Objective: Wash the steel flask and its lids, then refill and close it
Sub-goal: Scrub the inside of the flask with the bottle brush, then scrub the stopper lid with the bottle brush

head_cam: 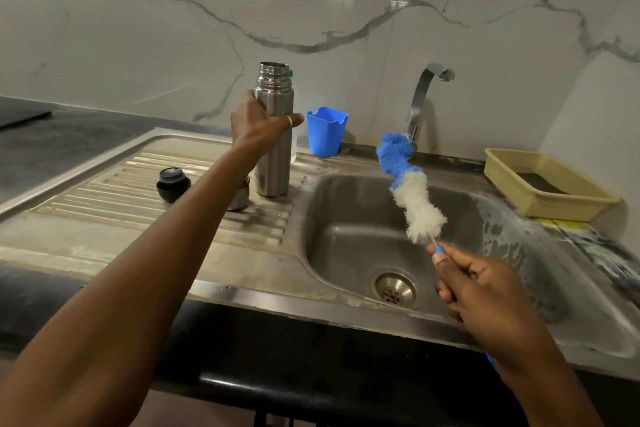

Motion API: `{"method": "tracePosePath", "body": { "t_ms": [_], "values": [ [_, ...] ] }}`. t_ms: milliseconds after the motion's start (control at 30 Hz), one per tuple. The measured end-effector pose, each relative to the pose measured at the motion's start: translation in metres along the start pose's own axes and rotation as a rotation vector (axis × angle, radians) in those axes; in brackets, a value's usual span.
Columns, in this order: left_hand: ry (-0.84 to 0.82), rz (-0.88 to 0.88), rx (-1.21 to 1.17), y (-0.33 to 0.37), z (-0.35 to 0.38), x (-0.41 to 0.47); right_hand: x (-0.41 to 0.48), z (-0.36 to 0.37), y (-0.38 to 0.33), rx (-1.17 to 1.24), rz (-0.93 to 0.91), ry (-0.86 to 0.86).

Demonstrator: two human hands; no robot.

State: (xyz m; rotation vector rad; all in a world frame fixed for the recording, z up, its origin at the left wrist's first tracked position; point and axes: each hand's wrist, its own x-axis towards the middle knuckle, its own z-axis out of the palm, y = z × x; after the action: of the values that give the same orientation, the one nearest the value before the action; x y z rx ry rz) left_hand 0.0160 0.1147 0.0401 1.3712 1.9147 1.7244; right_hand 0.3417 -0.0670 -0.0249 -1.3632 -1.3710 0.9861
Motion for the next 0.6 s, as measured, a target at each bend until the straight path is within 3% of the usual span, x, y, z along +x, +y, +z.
{"method": "tracePosePath", "body": {
  "t_ms": [433, 600],
  "values": [
    [-0.097, -0.026, 0.016, -0.002, -0.010, -0.005, -0.004, 0.001, -0.002, -0.013, 0.008, -0.026],
    [-0.203, -0.016, 0.323, -0.008, -0.032, -0.015, -0.004, 0.001, 0.000, -0.016, 0.013, -0.034]
  ]
}}
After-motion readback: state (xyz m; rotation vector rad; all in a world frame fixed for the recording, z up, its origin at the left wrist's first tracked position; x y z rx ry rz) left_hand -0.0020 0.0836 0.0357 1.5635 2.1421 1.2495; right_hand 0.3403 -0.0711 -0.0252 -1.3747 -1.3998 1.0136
